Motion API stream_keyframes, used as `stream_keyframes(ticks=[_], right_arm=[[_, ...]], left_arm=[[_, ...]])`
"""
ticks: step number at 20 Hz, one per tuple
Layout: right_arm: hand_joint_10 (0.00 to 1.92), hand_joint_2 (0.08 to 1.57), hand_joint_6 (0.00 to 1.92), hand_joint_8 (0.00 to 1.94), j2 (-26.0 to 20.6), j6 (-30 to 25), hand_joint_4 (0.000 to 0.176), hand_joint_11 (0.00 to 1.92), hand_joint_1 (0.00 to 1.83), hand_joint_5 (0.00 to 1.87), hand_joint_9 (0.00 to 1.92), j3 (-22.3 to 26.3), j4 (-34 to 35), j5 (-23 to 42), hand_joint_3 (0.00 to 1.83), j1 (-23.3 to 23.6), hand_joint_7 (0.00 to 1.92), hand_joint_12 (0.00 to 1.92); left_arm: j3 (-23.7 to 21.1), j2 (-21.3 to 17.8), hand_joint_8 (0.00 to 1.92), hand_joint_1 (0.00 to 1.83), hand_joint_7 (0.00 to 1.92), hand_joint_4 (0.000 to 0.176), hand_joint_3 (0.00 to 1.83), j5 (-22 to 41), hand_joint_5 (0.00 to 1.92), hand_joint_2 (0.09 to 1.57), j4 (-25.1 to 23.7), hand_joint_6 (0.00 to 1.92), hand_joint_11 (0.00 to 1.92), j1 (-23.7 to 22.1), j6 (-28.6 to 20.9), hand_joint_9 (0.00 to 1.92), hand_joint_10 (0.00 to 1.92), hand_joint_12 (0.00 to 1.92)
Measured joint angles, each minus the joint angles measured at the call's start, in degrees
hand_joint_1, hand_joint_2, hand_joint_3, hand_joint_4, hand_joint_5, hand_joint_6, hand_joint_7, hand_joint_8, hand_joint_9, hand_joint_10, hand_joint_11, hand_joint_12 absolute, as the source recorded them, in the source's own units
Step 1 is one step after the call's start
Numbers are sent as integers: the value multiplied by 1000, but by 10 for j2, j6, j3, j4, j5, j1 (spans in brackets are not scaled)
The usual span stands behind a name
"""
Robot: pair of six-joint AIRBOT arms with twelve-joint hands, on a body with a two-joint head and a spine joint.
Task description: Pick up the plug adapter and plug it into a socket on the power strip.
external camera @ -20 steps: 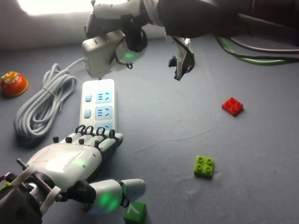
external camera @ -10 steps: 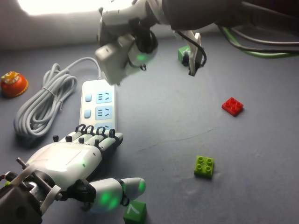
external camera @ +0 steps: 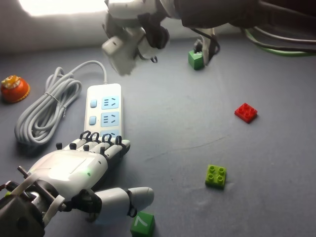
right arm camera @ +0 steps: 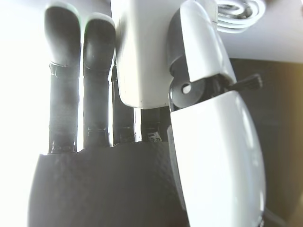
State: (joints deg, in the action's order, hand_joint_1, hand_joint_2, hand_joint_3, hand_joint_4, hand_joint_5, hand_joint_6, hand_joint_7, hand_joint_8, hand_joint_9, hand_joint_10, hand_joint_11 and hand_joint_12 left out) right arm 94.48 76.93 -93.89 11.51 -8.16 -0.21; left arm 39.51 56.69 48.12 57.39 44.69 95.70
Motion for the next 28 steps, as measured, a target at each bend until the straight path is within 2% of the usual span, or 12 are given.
stream_keyframes(ticks=[4,6,7,9,10,11,12,13,15,17,21,28], right_arm=[[1372,1163,1035,1204,-19,18,0,874,1366,836,895,16,-15,53,1,-12,821,1375],[1397,1169,1062,1196,-24,-37,0,848,1365,806,880,19,-42,43,0,-19,835,1380],[1403,1169,1053,1195,-24,-120,0,840,1364,815,881,19,-82,26,0,-19,828,1403],[1417,1175,1072,1222,-23,-163,0,838,1362,805,873,20,-95,12,1,-19,807,1429],[1396,1170,1054,1201,-23,-137,0,848,1364,815,886,26,-87,6,0,-19,821,1414],[1390,1169,1060,1201,-23,-49,0,852,1364,813,890,28,-25,5,0,-19,818,1399],[1356,1161,1046,1176,-22,61,0,870,1367,829,908,31,51,11,0,-19,835,1372],[1357,1161,1033,1202,-22,218,0,885,1365,851,908,36,154,37,0,-25,804,1357],[1408,1178,1085,1248,-17,422,0,866,1360,813,878,41,296,85,1,-30,776,1400],[1352,1156,1028,1146,-11,473,0,889,1370,829,920,41,384,118,0,-29,854,1364],[1341,1153,999,1181,6,485,0,876,1369,864,913,41,537,162,0,-29,833,1357],[1340,1154,1059,1139,47,584,0,877,1370,822,916,39,734,271,0,-26,864,1366]], left_arm=[[0,0,3,0,87,0,2,0,67,1156,0,2,0,0,0,102,1,226],[0,0,0,0,80,0,1,0,60,1155,0,0,0,0,0,92,2,195],[1,0,0,0,80,0,0,0,60,1152,0,1,0,0,0,92,2,190],[1,0,2,0,89,0,0,-1,70,1151,0,3,0,0,0,98,3,208],[1,0,2,0,92,0,0,-1,72,1151,0,3,0,0,0,102,3,220],[1,0,2,0,83,0,0,-1,62,1151,0,1,0,0,0,95,1,202],[1,0,1,0,81,0,0,-1,60,1150,0,1,0,0,0,92,0,198],[1,0,0,0,75,0,0,-1,57,1151,0,0,0,0,0,87,0,198],[1,0,0,0,82,0,0,-1,66,1148,0,1,0,0,0,91,0,209],[1,0,1,0,83,0,1,-2,71,1150,0,2,0,0,0,91,0,206],[1,0,3,0,92,0,1,-2,77,1149,0,3,0,0,0,101,3,248],[3,0,3,0,96,0,1,-3,85,1152,-3,4,0,0,0,104,4,252]])
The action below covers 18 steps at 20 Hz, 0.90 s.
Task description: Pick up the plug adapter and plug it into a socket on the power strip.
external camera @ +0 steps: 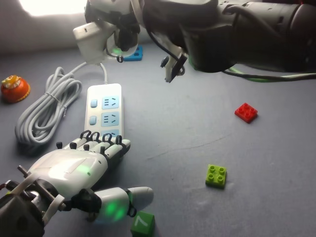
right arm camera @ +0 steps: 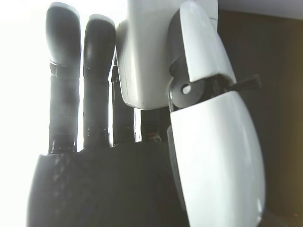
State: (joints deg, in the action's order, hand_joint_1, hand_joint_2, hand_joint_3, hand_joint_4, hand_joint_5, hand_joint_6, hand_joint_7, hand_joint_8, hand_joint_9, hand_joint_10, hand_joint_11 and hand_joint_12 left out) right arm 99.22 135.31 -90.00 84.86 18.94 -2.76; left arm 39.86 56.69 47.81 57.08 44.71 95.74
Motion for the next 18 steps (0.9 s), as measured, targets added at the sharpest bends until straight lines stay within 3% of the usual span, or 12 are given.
stream_keyframes(ticks=[3,7,18], right_arm=[[1352,1161,1076,1175,12,42,0,886,1367,817,908,0,80,61,1,-2,836,1362],[1353,1171,1109,1218,17,58,0,889,1363,811,898,8,124,100,0,-8,799,1345],[1373,1170,1094,1207,28,19,0,882,1364,805,891,8,163,91,0,-25,814,1358]], left_arm=[[0,0,2,0,95,0,0,0,81,1149,0,2,0,0,0,107,2,262],[0,0,1,0,89,0,0,0,74,1147,0,0,0,0,0,99,1,233],[0,0,4,0,94,0,1,0,70,1150,1,4,0,0,1,105,3,249]])
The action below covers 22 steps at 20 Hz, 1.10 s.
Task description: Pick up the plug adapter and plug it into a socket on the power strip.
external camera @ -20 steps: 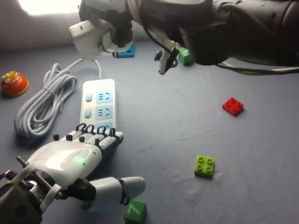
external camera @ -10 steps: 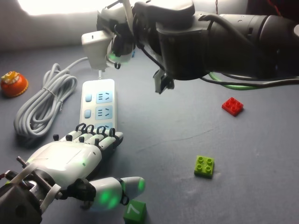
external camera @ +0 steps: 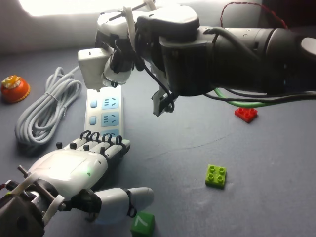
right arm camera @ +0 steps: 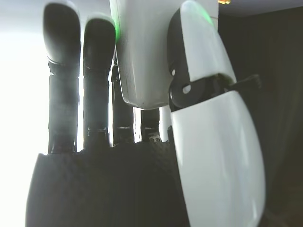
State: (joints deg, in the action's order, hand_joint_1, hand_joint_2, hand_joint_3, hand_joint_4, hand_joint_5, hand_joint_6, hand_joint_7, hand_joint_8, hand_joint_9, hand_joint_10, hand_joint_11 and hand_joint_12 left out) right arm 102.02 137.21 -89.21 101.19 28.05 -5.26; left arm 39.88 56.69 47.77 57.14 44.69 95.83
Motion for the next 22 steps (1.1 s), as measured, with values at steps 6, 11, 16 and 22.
stream_keyframes(ticks=[6,11,16,22], right_arm=[[1360,1170,1108,1221,9,-5,0,878,1363,807,889,-17,2,0,0,-17,809,1351],[1350,1168,1110,1209,21,-4,0,898,1364,798,907,-37,2,-10,1,-17,810,1334],[1378,1183,1162,1261,25,1,0,886,1359,769,888,-43,0,-15,2,-23,771,1361],[1326,1169,1141,1199,25,2,0,910,1363,793,920,-44,0,-11,1,-27,795,1296]], left_arm=[[1,3,3,0,85,0,0,3,66,1146,0,5,0,0,1,91,3,205],[1,3,1,0,94,0,0,4,74,1146,1,0,0,0,1,100,0,254],[2,5,2,0,104,0,0,5,82,1147,0,2,0,0,1,116,3,285],[3,6,0,0,98,0,1,7,79,1153,-1,0,0,0,1,110,1,251]])
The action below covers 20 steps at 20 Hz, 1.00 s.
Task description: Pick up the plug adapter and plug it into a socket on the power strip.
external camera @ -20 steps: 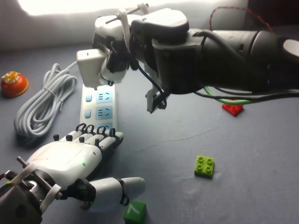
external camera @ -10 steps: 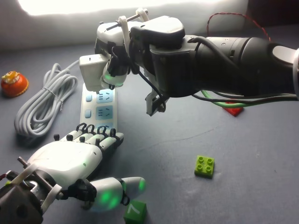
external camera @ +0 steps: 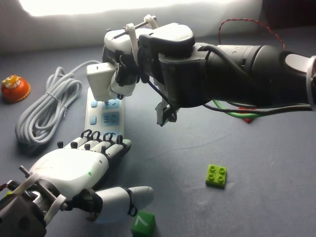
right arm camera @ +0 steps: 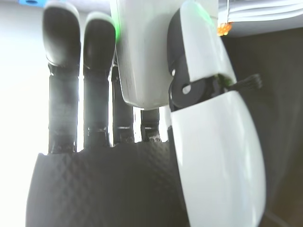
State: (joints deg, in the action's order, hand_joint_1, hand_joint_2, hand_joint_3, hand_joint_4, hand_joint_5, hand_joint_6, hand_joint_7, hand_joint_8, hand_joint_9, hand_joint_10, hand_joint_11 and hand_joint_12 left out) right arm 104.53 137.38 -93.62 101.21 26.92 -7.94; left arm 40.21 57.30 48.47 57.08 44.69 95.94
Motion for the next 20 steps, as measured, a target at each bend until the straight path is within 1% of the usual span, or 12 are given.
stream_keyframes(ticks=[1,2,4,7,9,11,13,15,16,18,20], right_arm=[[1367,1182,1177,1240,0,0,0,896,1359,757,893,-1,-1,0,3,-1,781,1324],[1386,1187,1172,1259,0,0,0,876,1358,758,878,-2,0,-1,0,-2,774,1359],[1357,1173,1120,1223,0,0,0,890,1362,810,896,-3,2,-1,0,-2,784,1345],[1404,1185,1144,1260,0,0,0,880,1358,775,872,-3,1,-1,2,-2,771,1376],[1382,1176,1108,1223,1,0,0,895,1362,788,890,-5,1,-1,0,-2,803,1362],[1393,1179,1126,1235,1,0,0,881,1361,782,880,-7,2,-2,1,-2,791,1356],[1412,1191,1174,1267,4,0,0,873,1356,754,866,-9,2,-2,2,-2,766,1359],[1375,1180,1153,1230,7,2,0,887,1360,782,886,-11,0,-2,0,-5,785,1349],[1352,1170,1114,1199,8,5,0,894,1363,808,898,-13,0,-2,0,-6,809,1332],[1373,1179,1153,1237,9,9,0,877,1360,777,884,-15,1,-2,1,-6,790,1357],[1362,1175,1127,1226,11,12,0,880,1361,798,892,-17,0,-2,0,-6,795,1355]], left_arm=[[0,0,1,0,103,0,0,0,85,1153,0,1,0,0,0,116,1,292],[0,0,2,0,107,0,0,0,89,1152,0,2,0,0,0,121,3,302],[0,0,1,0,96,0,1,0,83,1155,0,0,0,0,0,107,0,266],[0,1,0,0,88,0,1,0,68,1153,0,0,0,0,0,94,2,229],[1,5,0,0,85,0,0,1,71,1152,0,0,0,0,0,93,1,243],[3,5,1,0,85,0,2,1,72,1157,0,1,0,0,0,89,0,214],[3,5,2,0,93,0,0,1,67,1154,0,0,0,0,0,98,2,230],[3,5,0,0,108,0,0,1,77,1150,0,0,0,0,0,118,1,284],[3,5,0,0,100,0,0,0,70,1150,0,0,0,0,0,115,0,267],[4,5,3,0,107,0,1,1,74,1153,-1,3,0,0,0,117,1,259],[4,7,2,0,108,0,2,1,87,1157,-1,5,0,0,0,113,1,244]])
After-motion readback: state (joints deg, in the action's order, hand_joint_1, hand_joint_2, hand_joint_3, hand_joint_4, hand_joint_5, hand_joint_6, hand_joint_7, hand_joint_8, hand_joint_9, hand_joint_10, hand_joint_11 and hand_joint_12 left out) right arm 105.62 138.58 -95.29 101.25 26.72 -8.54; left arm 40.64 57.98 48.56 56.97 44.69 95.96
